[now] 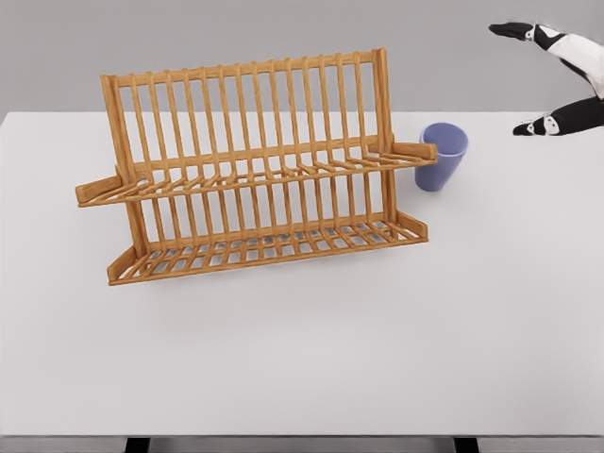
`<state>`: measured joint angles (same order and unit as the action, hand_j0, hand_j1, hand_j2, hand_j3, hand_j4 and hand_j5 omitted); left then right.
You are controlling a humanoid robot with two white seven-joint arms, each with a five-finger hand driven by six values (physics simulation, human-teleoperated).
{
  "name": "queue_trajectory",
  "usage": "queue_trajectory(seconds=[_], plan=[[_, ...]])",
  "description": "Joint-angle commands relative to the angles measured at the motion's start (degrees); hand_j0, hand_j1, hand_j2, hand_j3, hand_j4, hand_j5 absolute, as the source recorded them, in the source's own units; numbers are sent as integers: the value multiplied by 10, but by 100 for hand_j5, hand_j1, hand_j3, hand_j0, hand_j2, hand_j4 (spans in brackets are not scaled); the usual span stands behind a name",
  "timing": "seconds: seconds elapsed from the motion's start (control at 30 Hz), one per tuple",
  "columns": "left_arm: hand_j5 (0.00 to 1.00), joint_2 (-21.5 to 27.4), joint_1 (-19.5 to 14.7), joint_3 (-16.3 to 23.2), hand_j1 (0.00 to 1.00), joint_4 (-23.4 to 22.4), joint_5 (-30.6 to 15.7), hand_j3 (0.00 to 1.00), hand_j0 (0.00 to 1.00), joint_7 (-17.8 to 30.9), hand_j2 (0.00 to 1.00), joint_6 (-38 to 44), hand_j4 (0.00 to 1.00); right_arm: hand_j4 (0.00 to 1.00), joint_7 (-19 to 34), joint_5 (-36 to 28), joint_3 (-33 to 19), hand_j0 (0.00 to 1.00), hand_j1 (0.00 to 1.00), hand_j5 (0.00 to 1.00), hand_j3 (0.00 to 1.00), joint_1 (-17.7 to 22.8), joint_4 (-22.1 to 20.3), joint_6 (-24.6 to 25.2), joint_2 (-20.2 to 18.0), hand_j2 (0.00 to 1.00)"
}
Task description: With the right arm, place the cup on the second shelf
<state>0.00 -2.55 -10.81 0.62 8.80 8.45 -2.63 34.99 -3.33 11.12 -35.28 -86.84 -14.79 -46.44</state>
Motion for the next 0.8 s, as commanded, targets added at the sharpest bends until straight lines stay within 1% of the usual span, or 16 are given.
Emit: queue_trajectory(seconds=[0.0, 0.03, 0.07, 0.13, 0.17, 0.2, 0.23, 0.27, 0.3, 0.33, 0.4, 0.47, 0.57, 0.67, 0.77], plan=[[100, 0, 0, 0, 100, 0, 0, 100, 100, 0, 100, 0, 100, 100, 0, 10, 112, 100, 100, 100, 100, -7, 1, 69, -53, 100], [100, 0, 0, 0, 100, 0, 0, 100, 100, 1, 100, 0, 100, 100, 0, 10, 155, 100, 100, 100, 100, -36, 1, 92, -61, 100], [100, 0, 0, 0, 100, 0, 0, 100, 100, 0, 100, 0, 100, 100, 0, 4, 198, 100, 100, 100, 100, -63, 17, 108, -62, 100], [100, 0, 0, 0, 100, 0, 0, 100, 100, 0, 100, 0, 100, 100, 0, -31, 204, 100, 100, 100, 100, -67, 52, 108, -61, 100], [100, 0, 0, 0, 100, 0, 0, 100, 100, 0, 100, 0, 100, 99, 0, -34, 210, 99, 99, 99, 99, -76, 69, 115, -55, 99], [100, 0, 0, 0, 100, 0, 0, 100, 100, 1, 100, 0, 100, 99, 0, -34, 223, 99, 99, 99, 99, -89, 72, 119, -55, 99], [100, 0, 0, 0, 100, 0, 0, 100, 100, 0, 100, 0, 100, 99, 0, -34, 258, 99, 99, 99, 99, -116, 75, 122, -60, 99], [100, 0, 0, 0, 100, 0, 0, 100, 100, 0, 100, 0, 100, 99, 0, -34, 299, 99, 99, 99, 99, -148, 88, 122, -59, 99], [100, 0, 0, 0, 100, 0, 0, 100, 100, 0, 100, 0, 100, 99, 0, -34, 323, 99, 99, 99, 99, -168, 91, 122, -59, 99], [100, 0, 0, 0, 100, 0, 0, 100, 100, 0, 100, 0, 100, 99, 0, -34, 357, 99, 99, 99, 99, -201, 93, 126, -59, 99], [100, 0, 0, 0, 100, 0, 0, 100, 100, 0, 100, 0, 100, 99, 0, -34, 411, 99, 99, 99, 99, -245, 92, 154, -54, 99], [100, 0, 0, 0, 100, 0, 0, 100, 100, 1, 100, 0, 100, 99, 0, -35, 446, 99, 99, 99, 99, -262, 93, 158, -44, 99], [100, 0, 0, 0, 100, 0, 0, 100, 100, 0, 100, 0, 100, 99, 0, -35, 486, 99, 99, 99, 99, -275, 98, 158, -30, 99], [100, 0, 0, 0, 100, 0, 0, 100, 100, 0, 100, 0, 100, 99, 0, -34, 509, 99, 99, 99, 99, -275, 125, 158, -23, 99], [100, 0, 0, 0, 100, 0, 0, 100, 100, 0, 100, 0, 100, 99, 0, -35, 506, 99, 99, 99, 99, -275, 135, 158, -23, 99]])
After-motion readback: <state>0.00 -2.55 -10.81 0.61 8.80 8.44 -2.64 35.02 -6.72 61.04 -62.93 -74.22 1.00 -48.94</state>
